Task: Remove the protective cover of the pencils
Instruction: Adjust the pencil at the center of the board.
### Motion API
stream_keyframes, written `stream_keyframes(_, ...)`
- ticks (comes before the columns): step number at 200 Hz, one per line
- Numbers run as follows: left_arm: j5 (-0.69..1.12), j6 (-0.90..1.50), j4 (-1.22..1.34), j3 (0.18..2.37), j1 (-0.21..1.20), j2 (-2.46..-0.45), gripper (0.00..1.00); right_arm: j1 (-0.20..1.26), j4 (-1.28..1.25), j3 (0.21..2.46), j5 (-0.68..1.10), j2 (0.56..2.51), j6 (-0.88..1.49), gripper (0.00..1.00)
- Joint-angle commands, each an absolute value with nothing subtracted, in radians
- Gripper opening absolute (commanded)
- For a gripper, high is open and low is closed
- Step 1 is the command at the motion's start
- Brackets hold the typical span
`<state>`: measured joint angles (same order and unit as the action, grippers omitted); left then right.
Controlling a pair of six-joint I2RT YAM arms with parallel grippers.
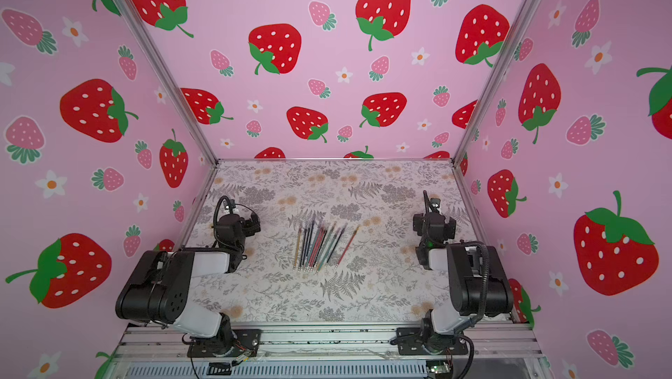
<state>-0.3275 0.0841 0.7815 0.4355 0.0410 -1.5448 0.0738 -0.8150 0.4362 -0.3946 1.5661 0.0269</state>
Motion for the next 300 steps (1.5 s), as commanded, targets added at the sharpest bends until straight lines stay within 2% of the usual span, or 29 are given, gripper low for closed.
stream_keyframes(1,-0.319,0.086,0.807,0.431,0.04,-1.545,0.99,0.07,-0.844,0.43,-0.398,1.57,0.029,0.99)
stream_keyframes(231,-0.337,0.091,0.825,0.425,0.042,-1.534,0.99,0.076,-0.858,0.421,-0.403,1.568,0.022,0.99)
stream_keyframes(245,-0.367,0.091,0.744,0.444,0.048,-1.477,0.99,0.087,-0.882,0.403,-0.396,1.552,0.005,0.99)
stream_keyframes(258,-0.476,0.124,0.463,0.54,0.068,-1.393,0.99,0.107,-0.898,0.39,-0.397,1.534,-0.02,0.99)
stream_keyframes(271,-0.486,0.141,0.294,0.606,0.07,-1.334,0.99,0.126,-0.921,0.39,-0.46,1.517,-0.033,0.99)
stream_keyframes(282,-0.461,0.147,0.277,0.601,0.076,-1.285,0.99,0.165,-0.731,0.457,-0.602,1.424,-0.023,0.99)
stream_keyframes(300,-0.4,0.191,0.27,0.57,0.078,-1.179,0.99,0.167,-0.472,0.563,-0.547,1.296,0.011,0.99)
